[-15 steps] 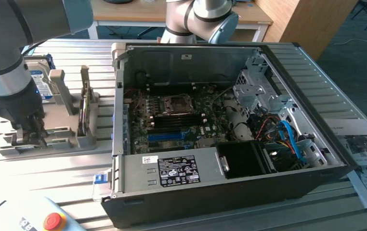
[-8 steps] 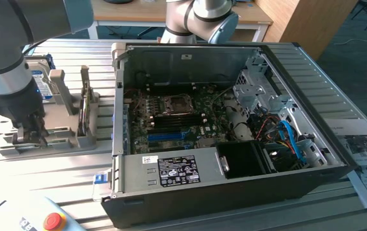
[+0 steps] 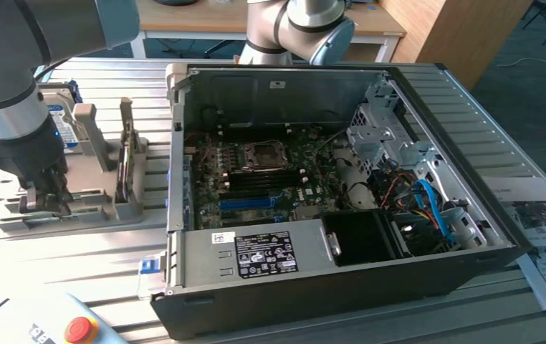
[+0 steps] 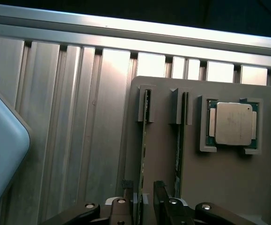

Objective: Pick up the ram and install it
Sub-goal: 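Pick up the ram and move it above insertion slot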

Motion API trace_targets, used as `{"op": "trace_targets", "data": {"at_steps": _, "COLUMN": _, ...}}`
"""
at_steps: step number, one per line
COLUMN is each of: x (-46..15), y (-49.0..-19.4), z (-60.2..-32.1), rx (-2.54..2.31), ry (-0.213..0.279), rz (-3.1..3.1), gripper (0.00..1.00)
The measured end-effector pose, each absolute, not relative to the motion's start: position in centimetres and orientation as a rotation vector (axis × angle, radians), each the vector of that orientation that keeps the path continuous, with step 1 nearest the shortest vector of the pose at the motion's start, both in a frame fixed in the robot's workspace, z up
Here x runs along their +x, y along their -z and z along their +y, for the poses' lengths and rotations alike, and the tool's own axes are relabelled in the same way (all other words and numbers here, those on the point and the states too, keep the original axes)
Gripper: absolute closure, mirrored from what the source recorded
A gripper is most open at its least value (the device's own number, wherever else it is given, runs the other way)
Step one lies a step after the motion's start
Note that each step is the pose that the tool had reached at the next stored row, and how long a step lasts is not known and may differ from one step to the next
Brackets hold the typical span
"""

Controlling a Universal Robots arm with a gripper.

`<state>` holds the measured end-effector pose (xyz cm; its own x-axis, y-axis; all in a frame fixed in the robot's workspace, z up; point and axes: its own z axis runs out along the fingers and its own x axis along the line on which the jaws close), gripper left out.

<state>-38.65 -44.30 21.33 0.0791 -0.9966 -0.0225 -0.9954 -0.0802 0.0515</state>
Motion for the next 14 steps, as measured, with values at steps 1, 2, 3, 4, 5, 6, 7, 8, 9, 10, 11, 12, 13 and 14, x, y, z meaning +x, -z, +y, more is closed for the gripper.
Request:
{"op": "trace_targets", "data": {"at_steps": 1, "x": -38.65, "y": -21.32, "z": -44.30, "rx": 2.291, "ry": 0.080, "rz": -2.115, "gripper": 0.69}}
{"op": "trace_targets", "data": {"at_steps": 2, "x": -38.65, "y": -21.33, "z": -44.30, "rx": 2.291, "ry": 0.080, "rz": -2.115, "gripper": 0.69}}
{"op": "trace_targets", "data": {"at_steps": 3, "x": -38.66, "y": -21.33, "z": -44.30, "rx": 2.291, "ry": 0.080, "rz": -2.115, "gripper": 0.69}}
{"op": "trace_targets", "data": {"at_steps": 4, "x": -38.65, "y": -21.33, "z": -44.30, "rx": 2.291, "ry": 0.080, "rz": -2.115, "gripper": 0.69}}
{"op": "trace_targets", "data": {"at_steps": 5, "x": -38.66, "y": -21.32, "z": -44.30, "rx": 2.291, "ry": 0.080, "rz": -2.115, "gripper": 0.69}}
{"op": "trace_targets", "data": {"at_steps": 6, "x": -38.65, "y": -21.32, "z": -44.30, "rx": 2.291, "ry": 0.080, "rz": -2.115, "gripper": 0.69}}
{"op": "trace_targets", "data": {"at_steps": 7, "x": -38.66, "y": -21.32, "z": -44.30, "rx": 2.291, "ry": 0.080, "rz": -2.115, "gripper": 0.69}}
{"op": "trace_targets", "data": {"at_steps": 8, "x": -38.66, "y": -21.32, "z": -44.30, "rx": 2.291, "ry": 0.080, "rz": -2.115, "gripper": 0.69}}
{"op": "trace_targets", "data": {"at_steps": 9, "x": -38.66, "y": -21.32, "z": -44.29, "rx": 2.291, "ry": 0.081, "rz": -2.115, "gripper": 0.69}}
{"op": "trace_targets", "data": {"at_steps": 10, "x": -38.65, "y": -21.28, "z": -44.29, "rx": 2.291, "ry": 0.081, "rz": -2.115, "gripper": 0.69}}
{"op": "trace_targets", "data": {"at_steps": 11, "x": -38.65, "y": -21.17, "z": -44.29, "rx": 2.291, "ry": 0.081, "rz": -2.115, "gripper": 0.69}}
{"op": "trace_targets", "data": {"at_steps": 12, "x": -38.66, "y": -21.06, "z": -44.30, "rx": 2.291, "ry": 0.081, "rz": -2.115, "gripper": 0.69}}
{"op": "trace_targets", "data": {"at_steps": 13, "x": -38.65, "y": -20.95, "z": -44.30, "rx": 2.291, "ry": 0.081, "rz": -2.115, "gripper": 0.69}}
{"op": "trace_targets", "data": {"at_steps": 14, "x": -38.65, "y": -20.85, "z": -44.30, "rx": 2.291, "ry": 0.080, "rz": -2.115, "gripper": 0.69}}
